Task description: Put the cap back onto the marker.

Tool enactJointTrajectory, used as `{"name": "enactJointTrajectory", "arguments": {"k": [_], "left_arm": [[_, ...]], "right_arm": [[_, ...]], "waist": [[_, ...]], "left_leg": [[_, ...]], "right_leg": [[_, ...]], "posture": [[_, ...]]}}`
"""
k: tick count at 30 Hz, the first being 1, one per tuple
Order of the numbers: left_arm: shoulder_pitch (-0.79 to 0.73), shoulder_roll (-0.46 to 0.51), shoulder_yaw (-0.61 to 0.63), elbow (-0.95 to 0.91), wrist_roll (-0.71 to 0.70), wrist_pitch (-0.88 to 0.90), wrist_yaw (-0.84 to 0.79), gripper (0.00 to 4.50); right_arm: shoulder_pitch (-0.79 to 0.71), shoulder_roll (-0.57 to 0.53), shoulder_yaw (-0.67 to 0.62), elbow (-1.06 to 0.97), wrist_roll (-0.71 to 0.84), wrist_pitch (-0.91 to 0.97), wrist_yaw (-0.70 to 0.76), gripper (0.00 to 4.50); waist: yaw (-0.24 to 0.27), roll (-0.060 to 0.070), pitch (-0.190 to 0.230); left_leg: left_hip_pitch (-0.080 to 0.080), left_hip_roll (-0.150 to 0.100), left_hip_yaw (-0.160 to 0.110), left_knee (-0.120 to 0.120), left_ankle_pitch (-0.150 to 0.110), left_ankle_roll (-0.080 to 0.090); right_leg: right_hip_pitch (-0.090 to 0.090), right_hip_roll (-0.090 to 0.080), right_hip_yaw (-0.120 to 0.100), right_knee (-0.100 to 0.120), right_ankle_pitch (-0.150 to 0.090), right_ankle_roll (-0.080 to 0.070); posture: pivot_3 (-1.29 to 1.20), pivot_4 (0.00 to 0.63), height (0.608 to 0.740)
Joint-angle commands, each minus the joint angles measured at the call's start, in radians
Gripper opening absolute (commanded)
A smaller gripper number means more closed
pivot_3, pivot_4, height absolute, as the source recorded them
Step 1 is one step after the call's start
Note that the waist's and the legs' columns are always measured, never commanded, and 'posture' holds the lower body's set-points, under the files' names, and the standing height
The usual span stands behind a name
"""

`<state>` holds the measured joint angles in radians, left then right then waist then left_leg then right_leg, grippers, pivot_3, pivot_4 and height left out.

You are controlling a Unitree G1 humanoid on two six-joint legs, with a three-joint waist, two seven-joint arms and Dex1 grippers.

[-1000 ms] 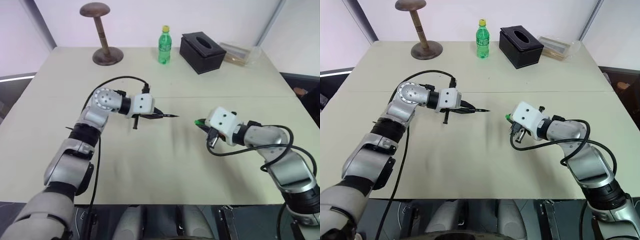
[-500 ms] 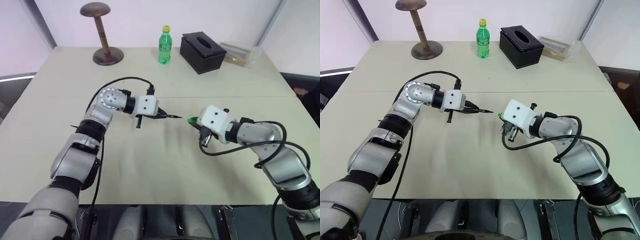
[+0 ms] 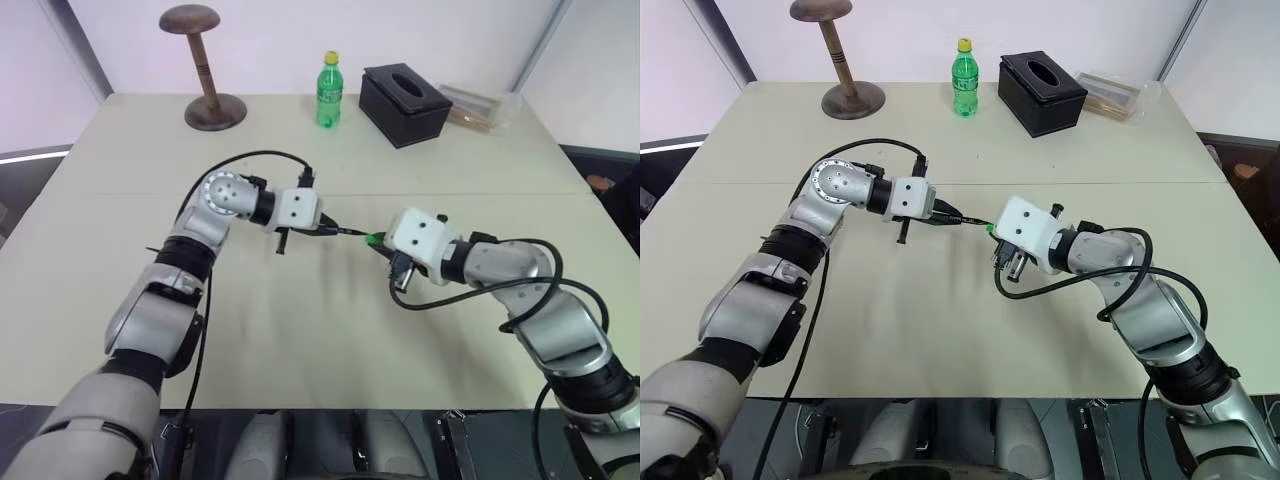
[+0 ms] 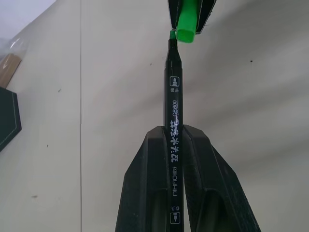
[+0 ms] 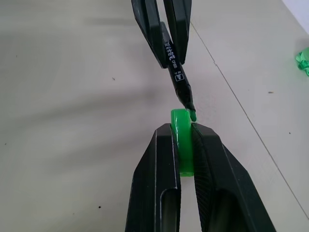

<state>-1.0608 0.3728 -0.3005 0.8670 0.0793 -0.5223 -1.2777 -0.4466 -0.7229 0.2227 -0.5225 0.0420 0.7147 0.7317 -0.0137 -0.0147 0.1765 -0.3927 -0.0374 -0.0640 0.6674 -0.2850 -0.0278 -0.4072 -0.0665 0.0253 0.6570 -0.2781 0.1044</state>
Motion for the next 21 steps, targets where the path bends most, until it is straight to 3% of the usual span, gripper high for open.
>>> {"name": "enactJointTrajectory", "arguments": {"k": [1, 21], "left_arm": [[-0.027, 0.002, 0.009, -0.007, -0.005, -0.019, -0.004, 0.00], [-0.033, 0.025, 0.010, -0.045, -0.008, 0.000, -0.024, 0.00]], "right_arm": [[-0.023, 0.004, -0.015, -0.015, -0.003, -0.004, -0.008, 0.03], [0.012, -0.031, -0.046, -0.016, 0.005, -0.012, -0.004, 0.03]], "waist": [[0.000, 0.000, 0.000], [0.000, 0.000, 0.000]], "left_leg": [[0.000, 0.000, 0.000, 0.000, 0.000, 0.000], [0.000, 0.000, 0.000, 0.000, 0.000, 0.000]], "right_leg": [[0.000, 0.000, 0.000, 0.000, 0.000, 0.000], [0.000, 0.000, 0.000, 0.000, 0.000, 0.000]], "posture": [[0.00, 0.150, 0.740], [0.00, 0.150, 0.740]]}}
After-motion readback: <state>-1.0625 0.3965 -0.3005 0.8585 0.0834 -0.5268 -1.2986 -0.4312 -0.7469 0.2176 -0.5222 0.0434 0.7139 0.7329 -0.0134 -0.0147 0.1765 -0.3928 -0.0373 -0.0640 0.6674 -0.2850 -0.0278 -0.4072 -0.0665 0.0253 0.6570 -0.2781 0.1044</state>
